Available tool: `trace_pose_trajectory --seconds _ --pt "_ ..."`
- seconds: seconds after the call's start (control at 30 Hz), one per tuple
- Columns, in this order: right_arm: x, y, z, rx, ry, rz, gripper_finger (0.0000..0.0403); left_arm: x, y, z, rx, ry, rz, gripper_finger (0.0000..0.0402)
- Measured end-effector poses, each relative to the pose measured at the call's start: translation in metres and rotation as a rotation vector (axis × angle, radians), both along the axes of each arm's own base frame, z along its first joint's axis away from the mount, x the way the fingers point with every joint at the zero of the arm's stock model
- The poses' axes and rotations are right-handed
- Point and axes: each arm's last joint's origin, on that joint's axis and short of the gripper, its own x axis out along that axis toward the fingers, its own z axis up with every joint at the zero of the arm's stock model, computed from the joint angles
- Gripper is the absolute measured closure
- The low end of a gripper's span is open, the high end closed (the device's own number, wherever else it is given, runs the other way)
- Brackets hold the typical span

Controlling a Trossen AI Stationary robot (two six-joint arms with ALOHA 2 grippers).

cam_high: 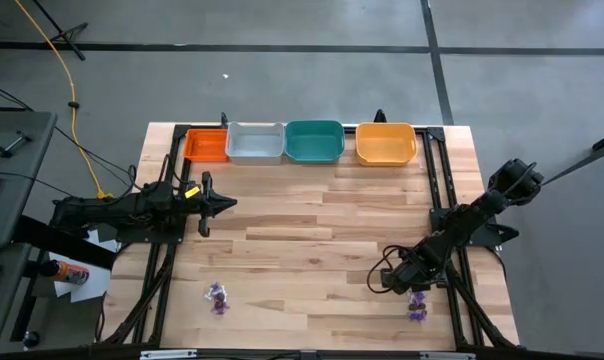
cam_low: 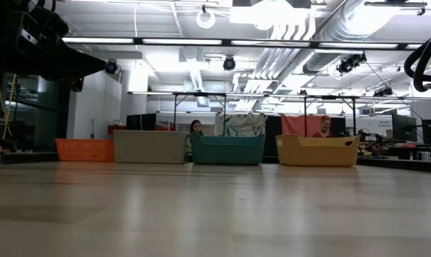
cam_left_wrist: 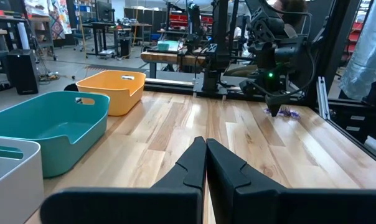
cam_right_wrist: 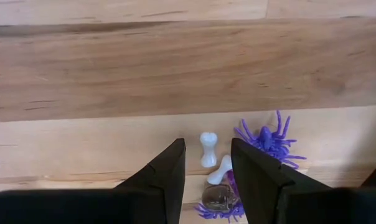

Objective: Sort Halloween decoration
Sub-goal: Put the white bone into the yellow bin

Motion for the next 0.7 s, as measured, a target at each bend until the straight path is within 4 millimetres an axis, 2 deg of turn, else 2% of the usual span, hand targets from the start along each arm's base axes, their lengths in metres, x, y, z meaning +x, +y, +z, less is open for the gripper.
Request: trace_pose_trajectory --seconds 0.37,0.7 --pt "0.000 0.000 0.000 0.011 0.006 0.002 0.0283 0.000 0.000 0.000 0.000 0.000 0.000 0.0401" --pt "0.008 0.006 -0.016 0.023 0.038 0.010 0.0368 0.000 0.000 0.000 0.000 0.000 0.000 0.0401"
